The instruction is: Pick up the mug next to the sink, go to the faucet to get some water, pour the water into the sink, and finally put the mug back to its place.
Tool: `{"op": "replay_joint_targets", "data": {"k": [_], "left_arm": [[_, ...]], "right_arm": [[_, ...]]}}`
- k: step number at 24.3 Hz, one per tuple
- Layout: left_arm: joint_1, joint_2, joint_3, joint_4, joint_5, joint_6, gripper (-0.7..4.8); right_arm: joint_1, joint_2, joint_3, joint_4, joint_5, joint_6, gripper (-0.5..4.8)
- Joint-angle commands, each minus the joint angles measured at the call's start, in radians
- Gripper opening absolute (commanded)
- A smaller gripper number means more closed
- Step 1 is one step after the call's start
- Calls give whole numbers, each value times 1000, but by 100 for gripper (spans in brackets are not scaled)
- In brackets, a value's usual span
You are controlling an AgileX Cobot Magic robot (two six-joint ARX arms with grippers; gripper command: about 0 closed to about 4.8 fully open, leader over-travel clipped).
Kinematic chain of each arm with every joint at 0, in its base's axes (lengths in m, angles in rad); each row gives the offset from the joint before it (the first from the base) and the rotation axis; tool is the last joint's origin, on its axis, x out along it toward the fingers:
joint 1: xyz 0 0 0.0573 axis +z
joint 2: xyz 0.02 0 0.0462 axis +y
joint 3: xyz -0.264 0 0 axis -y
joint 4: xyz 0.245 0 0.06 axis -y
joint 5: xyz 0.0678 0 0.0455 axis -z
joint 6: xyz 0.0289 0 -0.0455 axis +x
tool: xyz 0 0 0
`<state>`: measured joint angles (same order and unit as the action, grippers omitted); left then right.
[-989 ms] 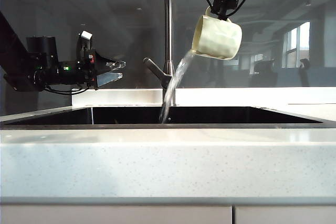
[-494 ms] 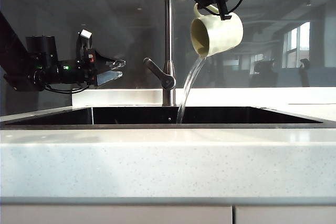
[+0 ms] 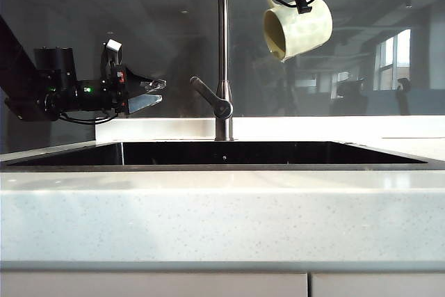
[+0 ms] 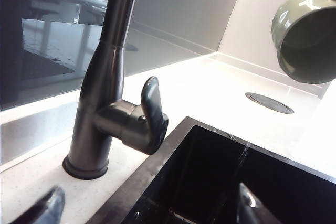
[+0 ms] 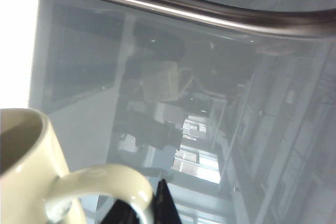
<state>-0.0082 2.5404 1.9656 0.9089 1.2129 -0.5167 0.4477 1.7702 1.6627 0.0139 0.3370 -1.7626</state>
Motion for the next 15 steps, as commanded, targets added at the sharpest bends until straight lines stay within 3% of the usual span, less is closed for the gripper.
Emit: {"op": "replay_joint_targets", "data": {"k": [1,7,8,9,10,13,15], "left_arm": [[0,-8,5,22,7,-19,422],[0,-8,5,24,6,-42,422],[0,-8,5,24,2,-41,422],[0,-8,5,25,2,-41,422],[0,-8,5,31,3,-42,422],[-1,-8,5,32,7,-43,422],[-1,-8,5,32,7,-69,422]], "right_arm": [[4,-29,13,65,12,157,-2],[-14,-78,12,-102,63,759,-2],[-47,-102,12,-210,11,964,-2],[-66,-110,10,-253,-24,1047,-2],[-117,-129,-9,-311,-121,1207,-2],[-196,-172,-95,-288,-245,1342,-2],[-273,-225,-225,-187,-325,1434,-2]]}}
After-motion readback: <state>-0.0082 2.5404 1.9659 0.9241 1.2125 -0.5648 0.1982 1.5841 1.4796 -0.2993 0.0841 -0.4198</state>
